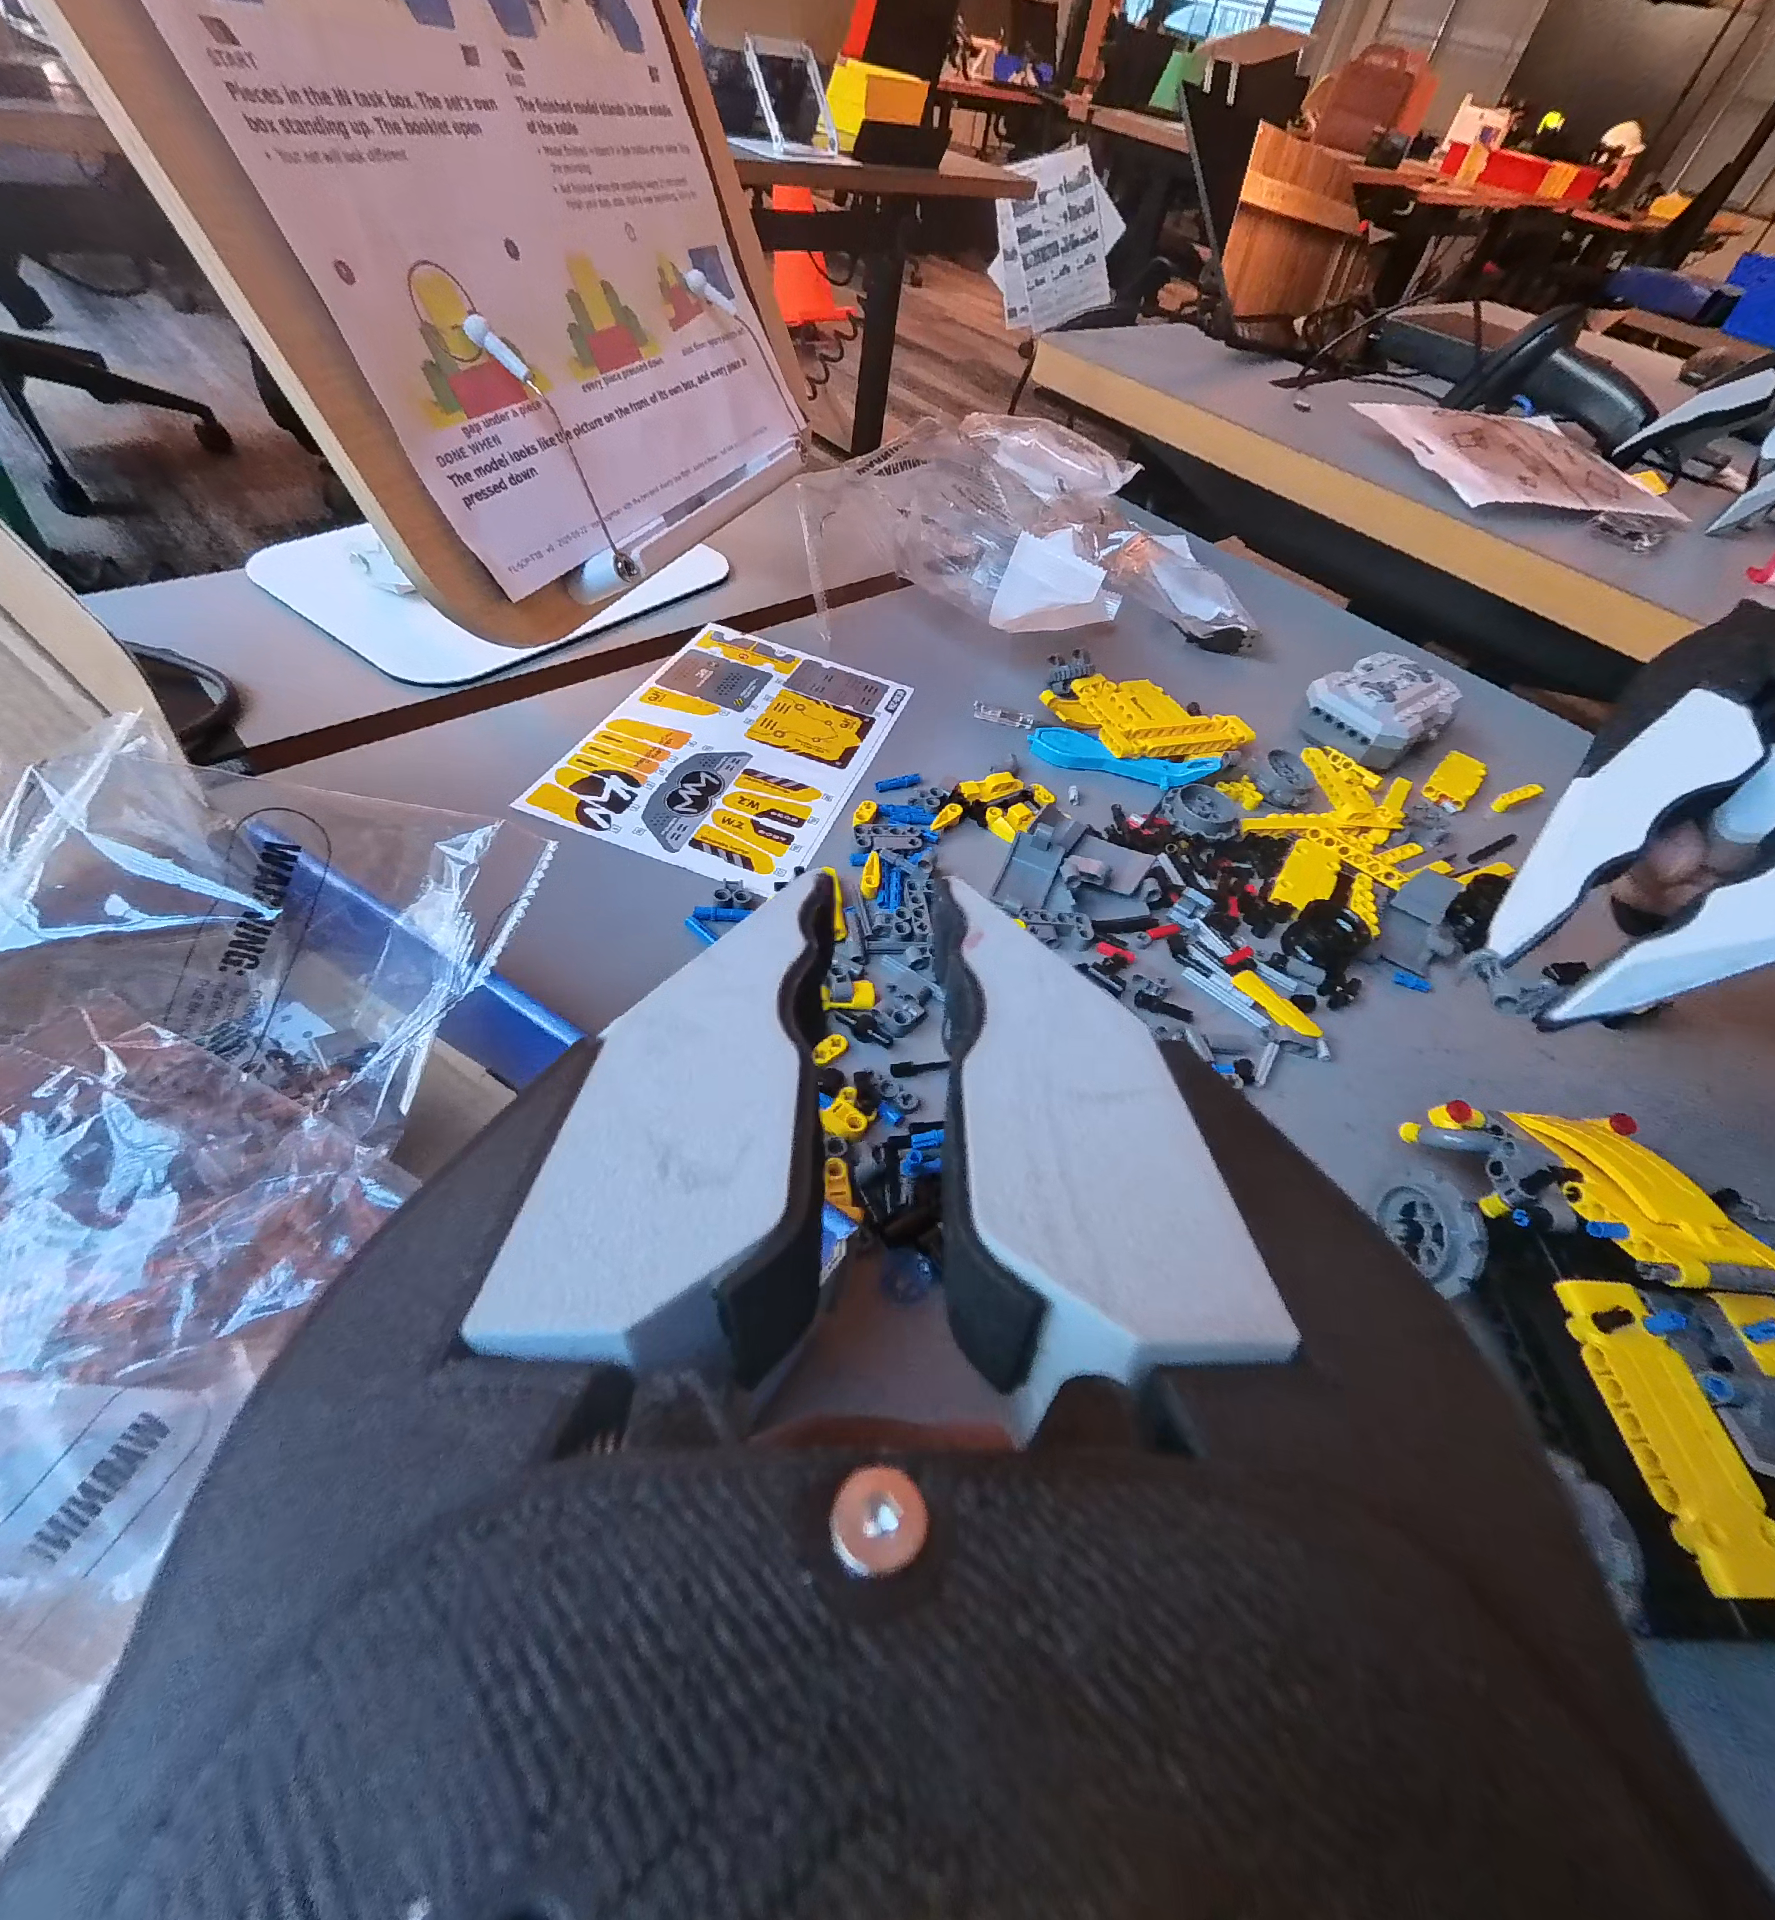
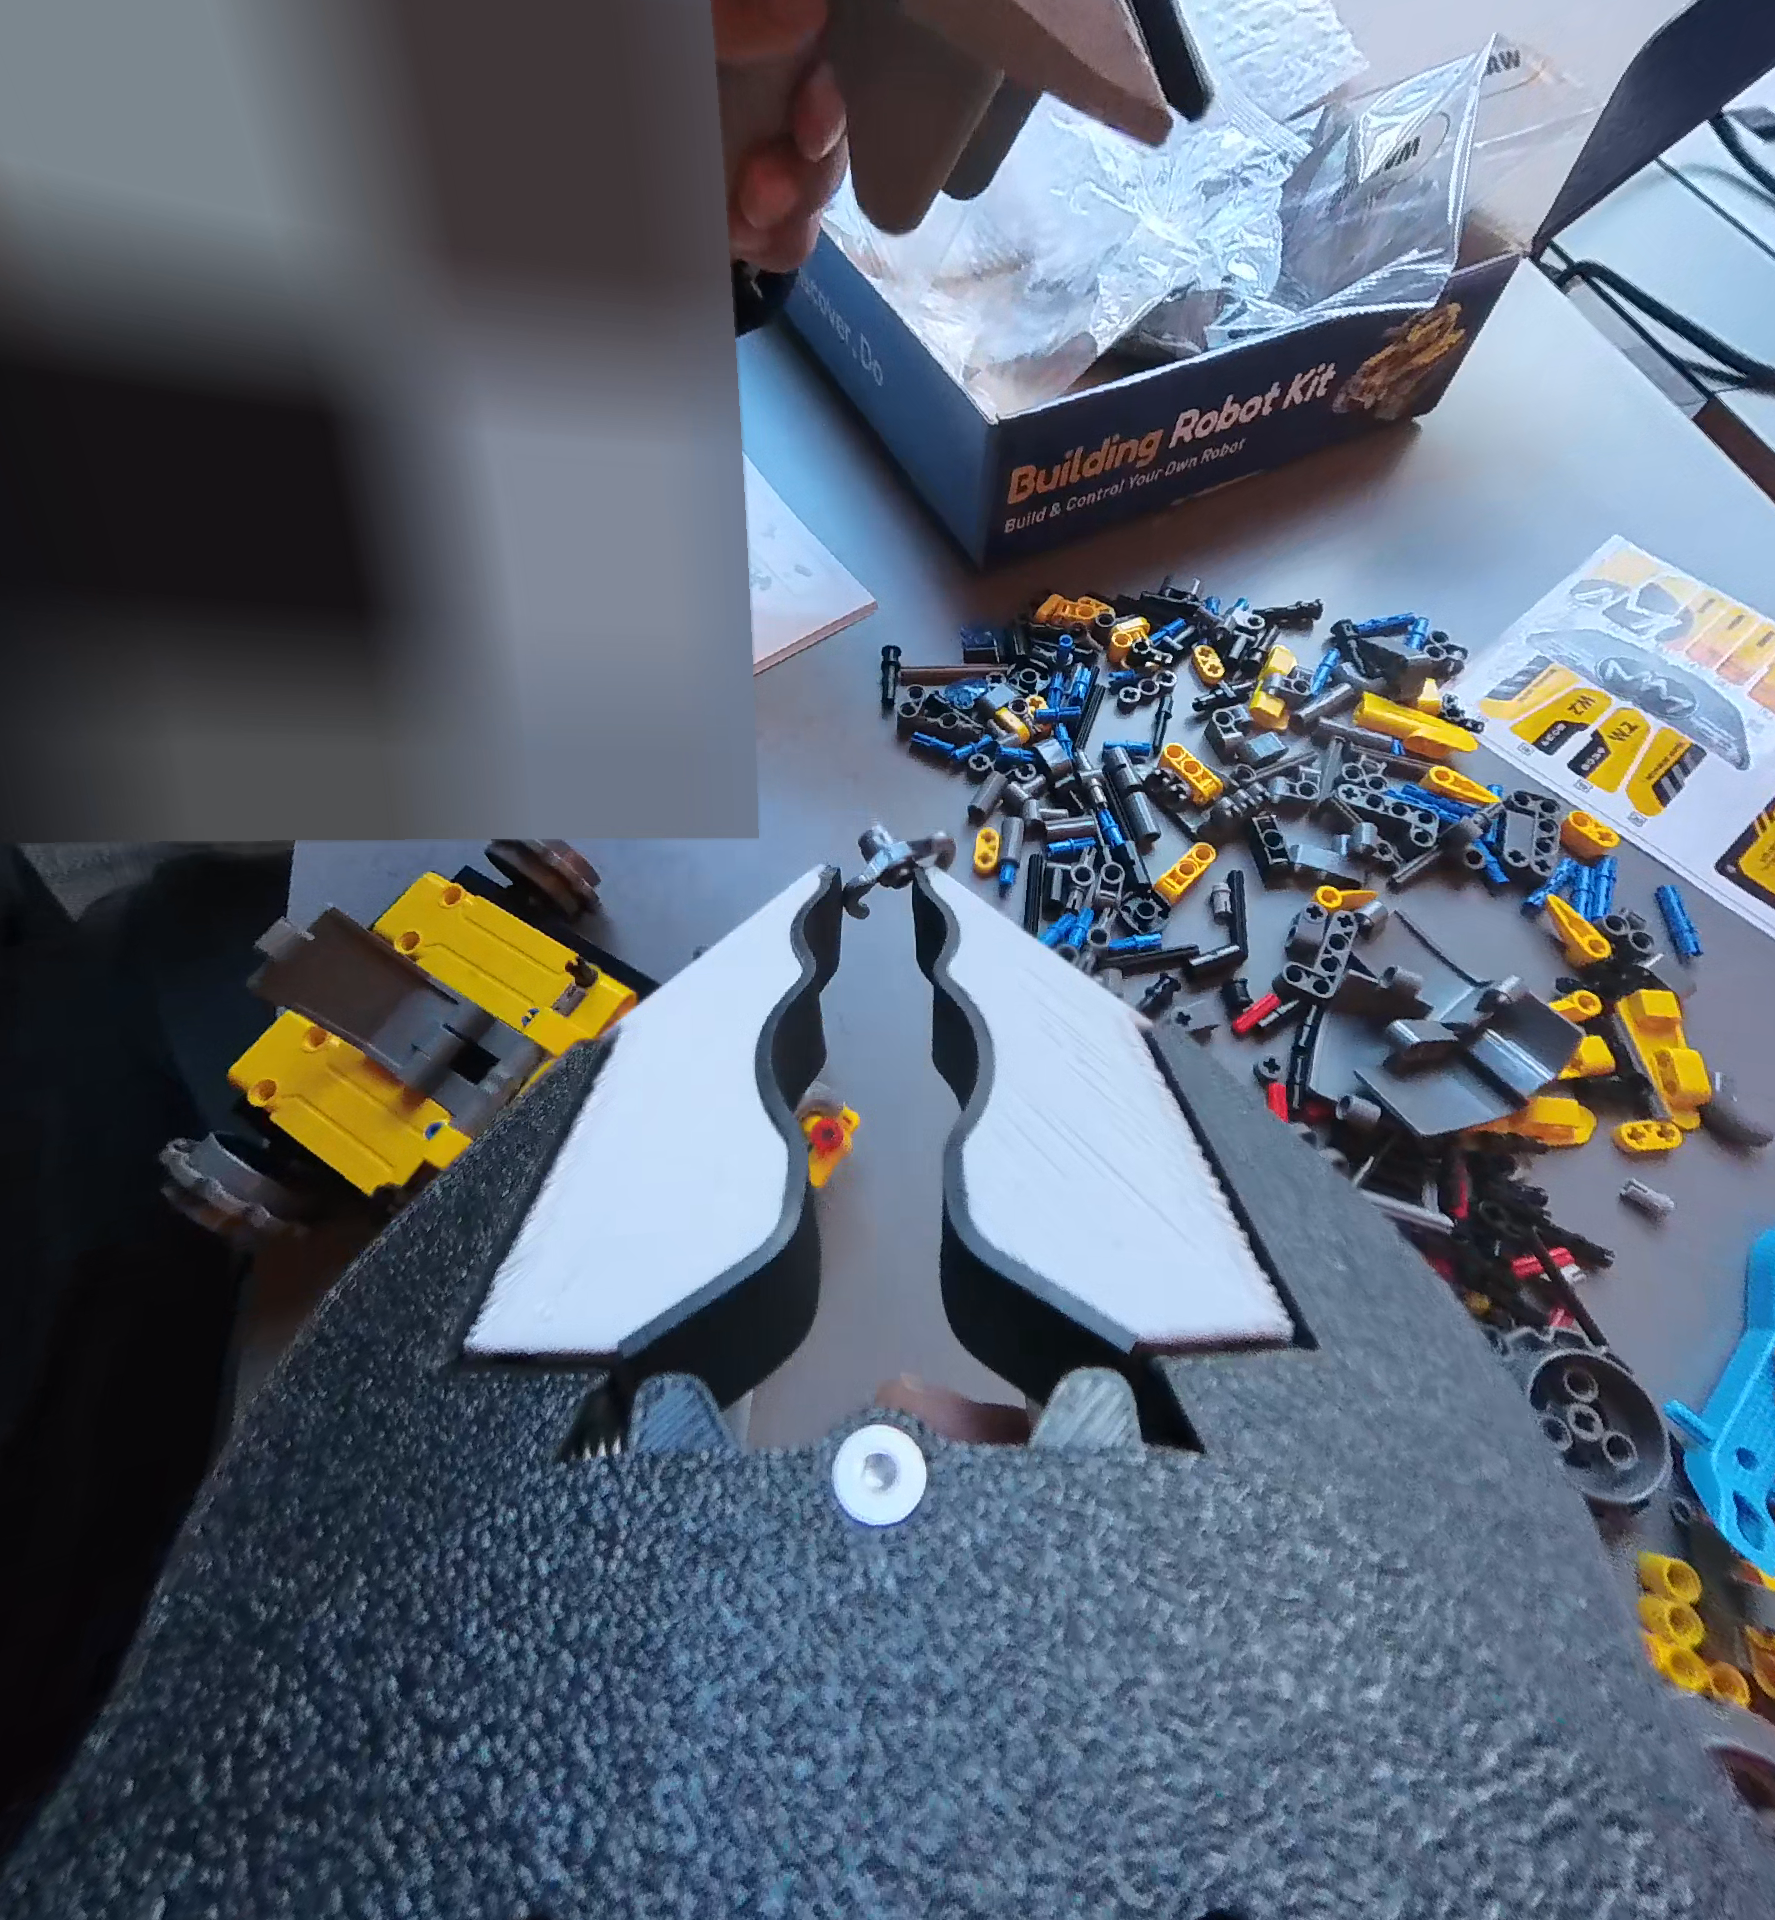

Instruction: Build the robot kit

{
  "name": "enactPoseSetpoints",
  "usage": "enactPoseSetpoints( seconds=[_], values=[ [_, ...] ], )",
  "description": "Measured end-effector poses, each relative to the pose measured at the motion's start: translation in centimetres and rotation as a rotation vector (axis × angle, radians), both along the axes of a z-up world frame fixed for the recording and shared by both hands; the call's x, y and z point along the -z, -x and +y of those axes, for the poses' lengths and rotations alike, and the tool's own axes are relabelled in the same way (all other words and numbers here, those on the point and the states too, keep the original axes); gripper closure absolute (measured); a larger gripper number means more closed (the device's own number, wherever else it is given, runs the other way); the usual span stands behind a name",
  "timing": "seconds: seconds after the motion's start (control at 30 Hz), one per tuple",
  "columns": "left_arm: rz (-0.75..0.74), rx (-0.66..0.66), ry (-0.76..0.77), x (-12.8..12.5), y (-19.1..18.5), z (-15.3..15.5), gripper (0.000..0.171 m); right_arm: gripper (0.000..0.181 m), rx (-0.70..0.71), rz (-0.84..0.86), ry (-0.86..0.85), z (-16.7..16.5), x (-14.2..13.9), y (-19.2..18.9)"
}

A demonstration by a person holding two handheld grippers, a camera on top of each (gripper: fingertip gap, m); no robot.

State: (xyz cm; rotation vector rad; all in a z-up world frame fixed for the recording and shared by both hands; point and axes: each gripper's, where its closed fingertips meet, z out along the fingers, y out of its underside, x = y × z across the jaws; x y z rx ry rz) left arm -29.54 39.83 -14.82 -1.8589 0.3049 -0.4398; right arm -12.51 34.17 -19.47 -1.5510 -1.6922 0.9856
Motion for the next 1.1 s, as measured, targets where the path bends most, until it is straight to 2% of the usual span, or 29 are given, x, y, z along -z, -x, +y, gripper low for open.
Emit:
enactPoseSetpoints(
  seconds=[0.27, 0.37, 0.57, 0.77, 0.93, 1.1],
  values=[
    [0.005, -0.005, 0.008, 0.3, 0.1, 0.1, 0.157, 0.169, 0.076, -0.073, -0.04, 1.1, 1.0, -3.3],
    [0.015, -0.002, 0.011, 0.5, -0.1, 0.2, 0.157, 0.168, 0.119, -0.136, -0.112, 1.5, 2.4, -5.4],
    [0.017, 0.004, 0.015, 0.6, -0.4, 0.2, 0.157, 0.168, 0.113, -0.283, -0.249, 0.6, 5.9, -9.2],
    [0.034, 0.007, 0.018, 0.9, -0.8, 0.3, 0.156, 0.168, 0.062, -0.346, -0.466, -0.6, 6.5, -10.8],
    [0.034, -0.001, 0.036, 1.5, -0.5, 0.5, 0.157, 0.167, 0.083, -0.383, -0.466, -0.5, 7.0, -12.0],
    [0.037, 0.005, 0.045, 1.7, -0.6, 0.6, 0.156, 0.166, 0.236, -0.376, -0.374, 1.3, 6.4, -14.0]
  ],
)
